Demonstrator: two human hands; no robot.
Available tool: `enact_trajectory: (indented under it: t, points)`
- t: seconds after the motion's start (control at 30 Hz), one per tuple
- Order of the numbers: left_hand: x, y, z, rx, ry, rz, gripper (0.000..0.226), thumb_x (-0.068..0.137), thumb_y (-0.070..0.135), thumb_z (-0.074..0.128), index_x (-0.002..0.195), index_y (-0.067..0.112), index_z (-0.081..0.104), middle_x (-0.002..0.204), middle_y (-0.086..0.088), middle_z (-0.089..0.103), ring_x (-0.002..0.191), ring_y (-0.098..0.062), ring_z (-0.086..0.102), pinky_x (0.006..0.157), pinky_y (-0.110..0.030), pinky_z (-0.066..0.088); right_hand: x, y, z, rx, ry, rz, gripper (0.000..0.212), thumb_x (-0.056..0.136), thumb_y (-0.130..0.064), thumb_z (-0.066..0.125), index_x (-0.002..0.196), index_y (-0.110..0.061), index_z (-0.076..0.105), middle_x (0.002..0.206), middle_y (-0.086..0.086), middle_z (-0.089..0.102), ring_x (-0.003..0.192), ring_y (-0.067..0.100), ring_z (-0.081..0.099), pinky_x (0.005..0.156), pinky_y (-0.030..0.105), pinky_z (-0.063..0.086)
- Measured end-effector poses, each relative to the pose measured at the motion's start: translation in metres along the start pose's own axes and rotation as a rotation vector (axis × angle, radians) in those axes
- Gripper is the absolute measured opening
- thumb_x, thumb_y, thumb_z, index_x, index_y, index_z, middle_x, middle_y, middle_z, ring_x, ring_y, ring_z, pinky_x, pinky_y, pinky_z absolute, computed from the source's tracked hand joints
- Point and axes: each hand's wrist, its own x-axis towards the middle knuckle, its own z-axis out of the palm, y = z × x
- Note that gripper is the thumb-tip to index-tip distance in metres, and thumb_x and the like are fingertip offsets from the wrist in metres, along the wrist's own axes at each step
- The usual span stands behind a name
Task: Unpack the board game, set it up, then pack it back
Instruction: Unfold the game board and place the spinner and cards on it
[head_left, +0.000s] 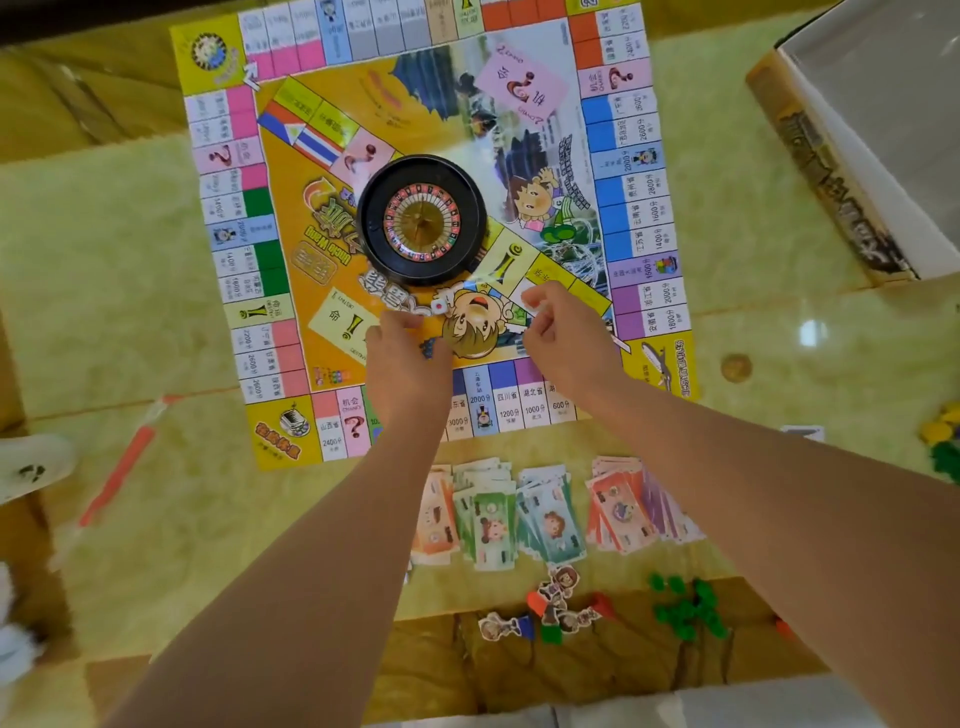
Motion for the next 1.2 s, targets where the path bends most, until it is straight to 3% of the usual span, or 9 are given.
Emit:
enact_trajectory:
  t: [0.2,0.27,0.4,0.5,0.63,0.8,0.9,1.07,1.2]
  points:
    - [-0.041,-0.037,-0.018,0.06,-0.122,0.014,0.008,0.09,0.02,0.054,0.098,0.022,0.057,0.089,0.0,0.061,0.077,-0.022,0.056,0.058,-0.028,0.034,-0.05,-0.006,0.019,0.027,-0.116,-0.028,0.006,0.091,-0.017,0.056,0.086,-0.016,0.06,0.066,-0.001,0.057,0.062,0.013,0.052,0.062,0.031,0.044]
    - [-0.056,-0.054,-0.024,0.08,-0.157,-0.021,0.008,0.091,0.022,0.052,0.096,0.022,0.059,0.088,-0.001,0.063,0.078,-0.024,0.059,0.061,-0.029,0.038,-0.074,-0.01,0.032,0.041,-0.249,0.005,0.01,0.092,-0.02,0.057,0.086,-0.014,0.061,0.076,0.01,0.064,0.064,0.017,0.055,0.065,0.034,0.048]
    - [-0.072,-0.087,-0.032,0.192,-0.146,-0.003,0.024,0.091,0.02,0.051,0.111,0.017,0.063,0.11,-0.008,0.059,0.101,-0.028,0.056,0.08,-0.037,0.046,-0.109,-0.012,0.06,0.02,-0.506,0.038,0.01,0.094,-0.02,0.056,0.094,-0.016,0.065,0.087,0.003,0.065,0.07,0.014,0.057,0.071,0.034,0.055]
    - [-0.078,-0.12,-0.05,0.289,-0.042,0.019,0.031,0.09,0.018,0.054,0.121,0.018,0.059,0.125,-0.009,0.051,0.118,-0.03,0.043,0.093,-0.037,0.035,-0.126,-0.016,0.086,-0.032,-0.46,-0.004,0.023,0.094,-0.017,0.053,0.113,-0.028,0.061,0.083,-0.007,0.057,0.069,0.01,0.054,0.061,0.023,0.046]
    - [-0.077,-0.173,-0.071,0.28,-0.036,-0.02,0.038,0.09,0.015,0.051,0.128,0.016,0.057,0.135,-0.008,0.048,0.123,-0.031,0.04,0.096,-0.038,0.034,-0.136,-0.028,0.123,-0.12,-0.343,-0.059,0.036,0.094,-0.014,0.05,0.128,-0.027,0.054,0.074,-0.011,0.049,0.068,0.01,0.054,0.064,0.028,0.05]
    - [-0.081,-0.215,-0.093,0.07,-0.116,0.153,0.049,0.079,0.022,0.042,0.122,0.011,0.063,0.133,-0.01,0.055,0.121,-0.032,0.046,0.101,-0.037,0.035,-0.152,-0.052,0.175,-0.156,-0.274,-0.131,0.034,0.093,-0.013,0.05,0.125,-0.024,0.056,0.073,0.001,0.058,0.069,0.016,0.057,0.068,0.035,0.048]
    - [-0.089,-0.24,-0.111,-0.012,-0.12,0.146,0.036,0.087,0.017,0.05,0.119,0.013,0.064,0.128,-0.009,0.055,0.122,-0.028,0.045,0.101,-0.035,0.034,-0.169,-0.067,0.207,-0.111,-0.299,-0.14,0.033,0.089,-0.013,0.056,0.12,-0.023,0.057,0.074,-0.003,0.055,0.065,0.008,0.05,0.068,0.031,0.044]
    - [-0.106,-0.299,-0.139,0.111,-0.138,0.174,0.031,0.087,0.013,0.059,0.118,0.015,0.061,0.115,-0.009,0.052,0.113,-0.028,0.048,0.09,-0.038,0.041,-0.205,-0.078,0.253,-0.259,-0.289,-0.165,0.034,0.085,-0.009,0.055,0.116,-0.023,0.055,0.089,0.0,0.058,0.074,0.016,0.056,0.07,0.041,0.05]
    - [-0.131,-0.332,-0.144,0.152,-0.246,0.365,0.029,0.084,0.02,0.065,0.112,0.016,0.061,0.104,-0.005,0.05,0.101,-0.024,0.049,0.079,-0.037,0.044,-0.237,-0.069,0.275,-0.459,-0.166,-0.275,0.042,0.082,-0.007,0.061,0.121,-0.018,0.053,0.119,0.002,0.05,0.099,0.02,0.056,0.083,0.036,0.048]
